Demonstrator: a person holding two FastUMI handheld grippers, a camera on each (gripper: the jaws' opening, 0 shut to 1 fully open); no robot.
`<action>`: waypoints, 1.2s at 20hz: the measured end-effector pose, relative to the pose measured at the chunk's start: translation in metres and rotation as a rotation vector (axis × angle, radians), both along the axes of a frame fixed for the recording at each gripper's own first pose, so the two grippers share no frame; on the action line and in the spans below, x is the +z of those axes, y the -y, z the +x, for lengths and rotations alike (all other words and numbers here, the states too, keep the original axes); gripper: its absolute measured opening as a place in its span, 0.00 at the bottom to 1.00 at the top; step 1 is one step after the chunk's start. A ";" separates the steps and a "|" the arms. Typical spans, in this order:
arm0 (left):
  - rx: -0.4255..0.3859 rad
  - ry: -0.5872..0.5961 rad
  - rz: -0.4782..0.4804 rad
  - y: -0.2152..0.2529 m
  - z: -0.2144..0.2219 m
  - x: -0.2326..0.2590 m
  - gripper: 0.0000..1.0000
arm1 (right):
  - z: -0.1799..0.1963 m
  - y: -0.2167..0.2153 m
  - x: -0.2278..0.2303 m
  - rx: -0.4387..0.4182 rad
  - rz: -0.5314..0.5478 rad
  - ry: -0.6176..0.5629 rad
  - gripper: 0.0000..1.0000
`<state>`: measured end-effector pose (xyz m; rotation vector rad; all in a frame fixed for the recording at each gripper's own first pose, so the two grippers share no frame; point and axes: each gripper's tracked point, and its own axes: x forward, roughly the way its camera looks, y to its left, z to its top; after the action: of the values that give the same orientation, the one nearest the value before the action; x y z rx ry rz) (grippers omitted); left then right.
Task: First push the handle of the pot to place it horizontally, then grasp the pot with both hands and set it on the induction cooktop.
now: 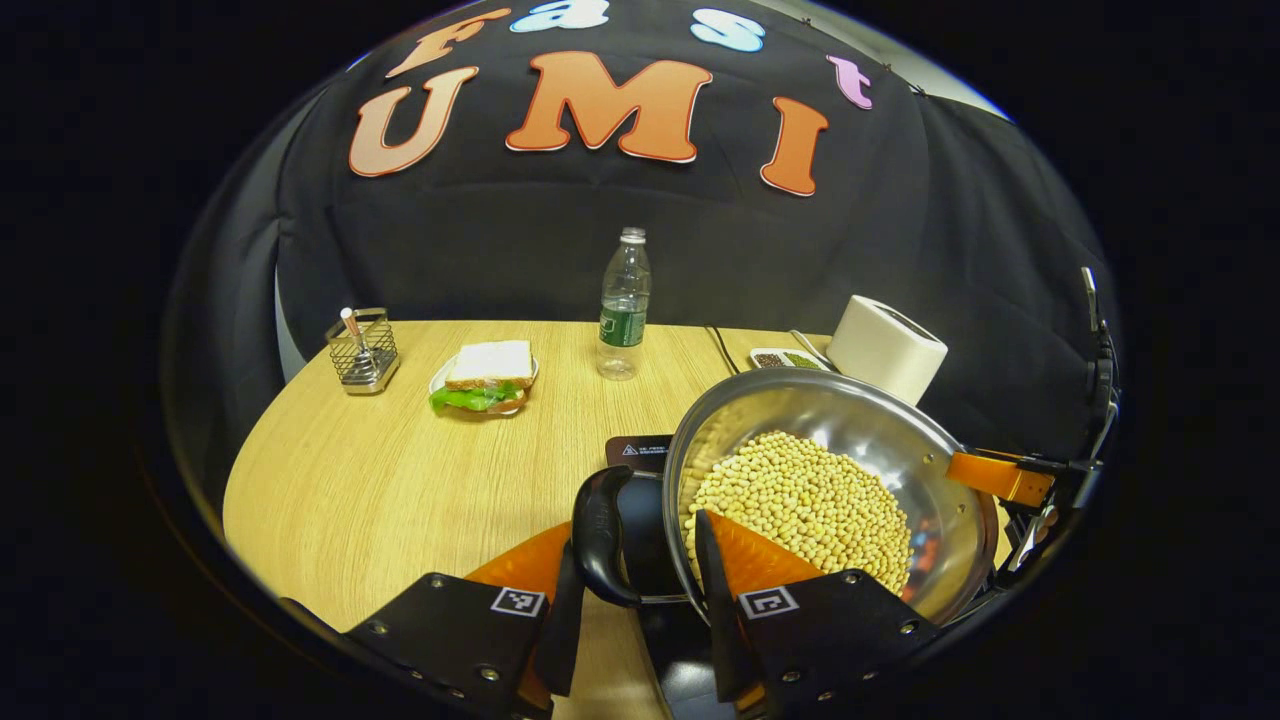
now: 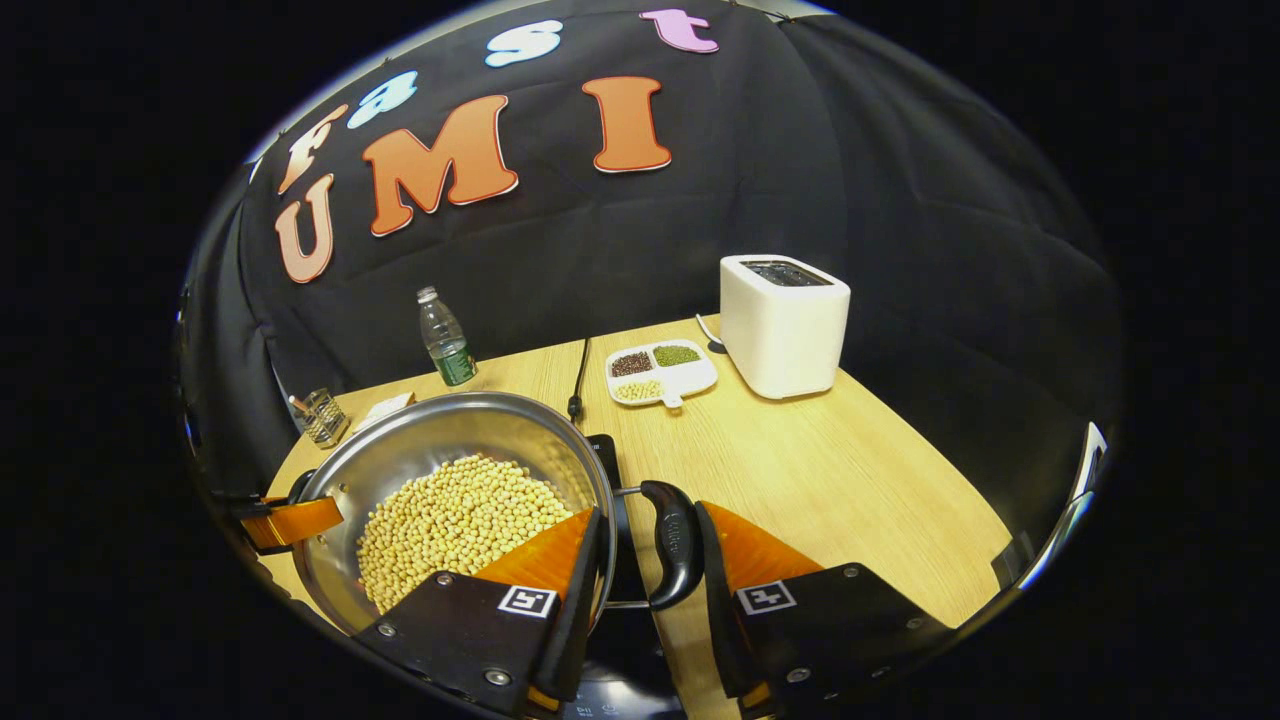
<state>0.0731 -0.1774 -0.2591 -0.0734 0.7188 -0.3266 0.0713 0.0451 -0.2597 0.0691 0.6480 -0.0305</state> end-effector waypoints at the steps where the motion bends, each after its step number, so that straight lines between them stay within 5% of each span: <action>1: -0.001 -0.003 0.004 0.001 0.000 -0.002 0.55 | 0.001 0.000 0.000 0.001 -0.002 0.000 0.51; 12: 0.058 -0.062 -0.034 0.001 -0.002 -0.009 0.53 | 0.004 -0.006 -0.008 0.022 0.008 -0.023 0.56; 14: 0.060 -0.022 -0.033 -0.002 0.001 0.003 0.58 | 0.004 -0.007 -0.005 0.042 0.011 -0.013 0.61; 15: 0.053 0.025 -0.015 -0.004 0.005 0.013 0.58 | 0.003 -0.008 -0.002 0.051 0.009 -0.009 0.55; 18: 0.054 0.150 -0.005 -0.009 0.010 0.055 0.56 | 0.005 -0.002 0.011 0.044 -0.014 0.026 0.90; 20: 0.074 0.201 -0.013 -0.015 0.012 0.077 0.60 | 0.003 0.000 0.023 0.040 -0.012 0.052 0.94; 21: 0.081 0.225 -0.015 -0.017 0.012 0.086 0.73 | 0.002 0.000 0.032 0.041 -0.013 0.070 0.94; 24: 0.115 0.285 0.000 -0.033 0.009 0.114 0.72 | 0.002 0.005 0.067 0.047 -0.042 0.144 0.94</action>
<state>0.0823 -0.1445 -0.1447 -0.0661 0.4301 -0.2212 0.0736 0.0400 -0.1929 0.0152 0.5047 0.0059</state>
